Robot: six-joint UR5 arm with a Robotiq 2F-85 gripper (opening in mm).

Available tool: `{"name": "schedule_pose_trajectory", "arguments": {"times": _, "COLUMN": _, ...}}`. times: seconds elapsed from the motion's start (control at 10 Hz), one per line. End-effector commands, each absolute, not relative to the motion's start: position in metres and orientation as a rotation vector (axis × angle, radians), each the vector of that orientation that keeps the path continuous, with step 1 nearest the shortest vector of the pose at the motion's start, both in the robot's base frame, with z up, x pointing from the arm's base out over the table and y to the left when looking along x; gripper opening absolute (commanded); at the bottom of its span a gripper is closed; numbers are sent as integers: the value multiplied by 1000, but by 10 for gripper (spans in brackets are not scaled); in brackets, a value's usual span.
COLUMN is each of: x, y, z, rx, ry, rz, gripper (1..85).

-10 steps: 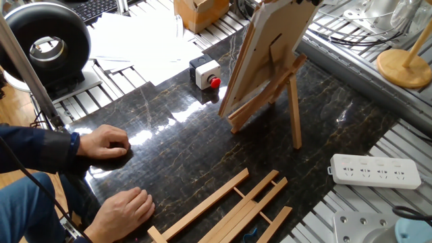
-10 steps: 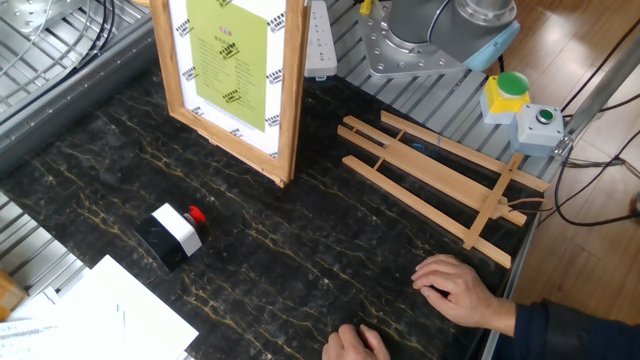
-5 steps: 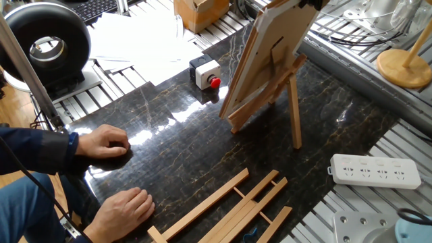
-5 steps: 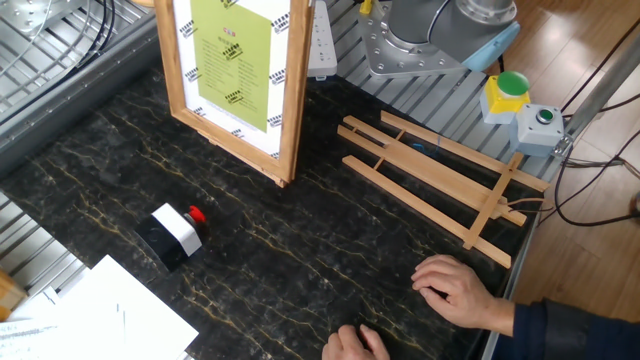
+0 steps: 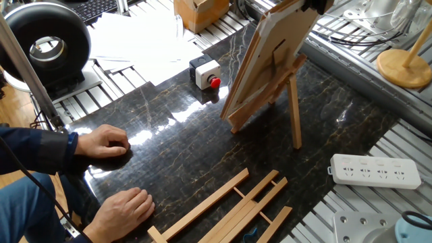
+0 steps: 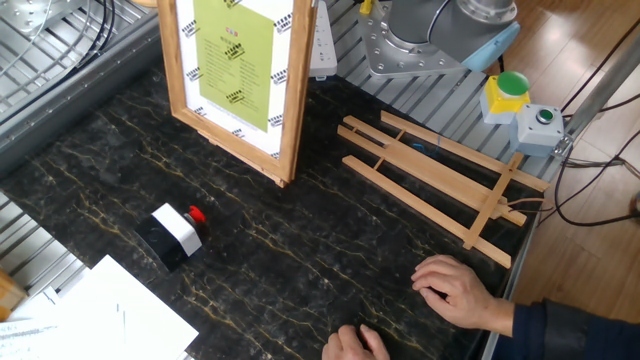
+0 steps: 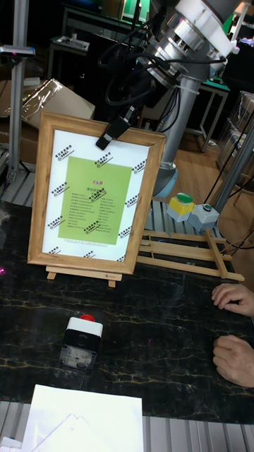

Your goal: Put the photo frame on the bracket

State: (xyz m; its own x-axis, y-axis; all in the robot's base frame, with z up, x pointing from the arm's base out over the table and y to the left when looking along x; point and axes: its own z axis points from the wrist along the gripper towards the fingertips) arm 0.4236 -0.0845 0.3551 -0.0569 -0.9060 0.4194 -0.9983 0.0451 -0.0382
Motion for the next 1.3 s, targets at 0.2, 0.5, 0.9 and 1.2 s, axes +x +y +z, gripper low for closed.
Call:
{"name": "schedule_pose_trajectory", "arguments": {"times": 0.2, "x": 419, "y": -81, "z": 349, "rx": 1939, "ry": -2057, "rz": 469, "gripper": 10}}
{"name": "schedule_pose_trajectory", "arguments": {"times": 0.5, "x": 417, "y": -82, "z": 346, "rx": 1936, "ry": -2060, "rz": 468, "gripper": 10}}
{"name": "schedule_pose_trajectory", "arguments": {"times": 0.9, "x": 415, "y": -82, "z": 341, "rx": 1938, "ry": -2066, "rz": 476, "gripper": 10}}
{"name": "schedule_pose_trajectory", "arguments": {"times": 1.2, "x": 414, "y": -81, "z": 339, "rx": 1939, "ry": -2073, "rz": 470, "gripper": 10}}
